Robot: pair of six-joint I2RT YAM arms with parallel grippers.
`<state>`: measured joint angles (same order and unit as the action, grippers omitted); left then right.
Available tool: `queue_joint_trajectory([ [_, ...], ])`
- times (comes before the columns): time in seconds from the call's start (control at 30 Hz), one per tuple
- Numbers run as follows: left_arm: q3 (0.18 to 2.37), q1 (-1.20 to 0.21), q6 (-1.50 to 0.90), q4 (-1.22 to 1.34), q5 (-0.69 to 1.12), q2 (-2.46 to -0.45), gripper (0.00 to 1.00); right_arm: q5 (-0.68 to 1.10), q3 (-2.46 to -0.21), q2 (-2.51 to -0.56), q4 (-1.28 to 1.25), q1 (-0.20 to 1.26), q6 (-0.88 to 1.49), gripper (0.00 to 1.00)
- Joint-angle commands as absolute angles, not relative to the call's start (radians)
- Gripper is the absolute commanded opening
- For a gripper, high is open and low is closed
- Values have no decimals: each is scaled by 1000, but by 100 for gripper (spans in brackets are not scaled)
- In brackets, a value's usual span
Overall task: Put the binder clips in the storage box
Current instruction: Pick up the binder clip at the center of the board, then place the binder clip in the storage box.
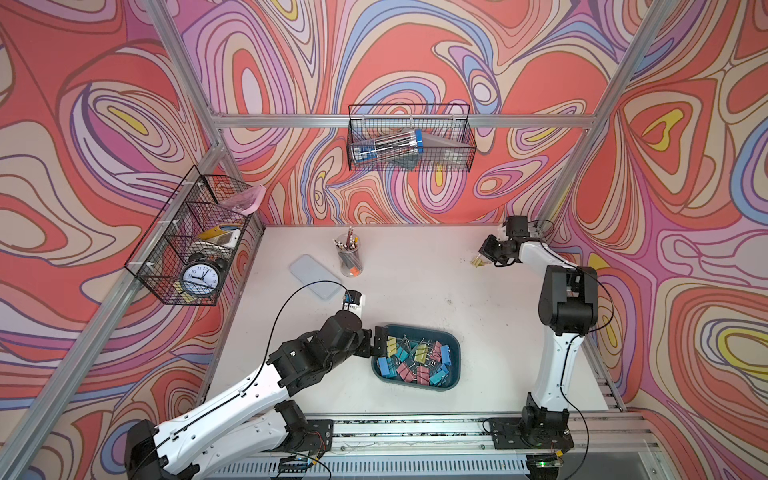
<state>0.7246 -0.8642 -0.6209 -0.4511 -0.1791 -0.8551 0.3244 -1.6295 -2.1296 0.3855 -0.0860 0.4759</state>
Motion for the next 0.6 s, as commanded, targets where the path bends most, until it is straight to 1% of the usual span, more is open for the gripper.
queue_joint_trajectory([
  [0.0, 736, -860, -614, -485, -201, -825, 99, 335, -1558, -1965, 335, -82, 509, 0],
  [0.13, 725, -860, -609, -497, -223, -794, 99, 328, -1410, -1766, 289, -55, 550, 0],
  [0.27, 713, -860, -601, -507, -238, -765, 99, 294, -1255, -1533, 269, 11, 593, 0],
  [0.4, 709, -859, -592, -523, -251, -748, 99, 237, -1153, -1347, 306, 129, 619, 0],
  [0.57, 689, -859, -569, -520, -268, -714, 99, 169, -1059, -1200, 352, 318, 673, 0],
])
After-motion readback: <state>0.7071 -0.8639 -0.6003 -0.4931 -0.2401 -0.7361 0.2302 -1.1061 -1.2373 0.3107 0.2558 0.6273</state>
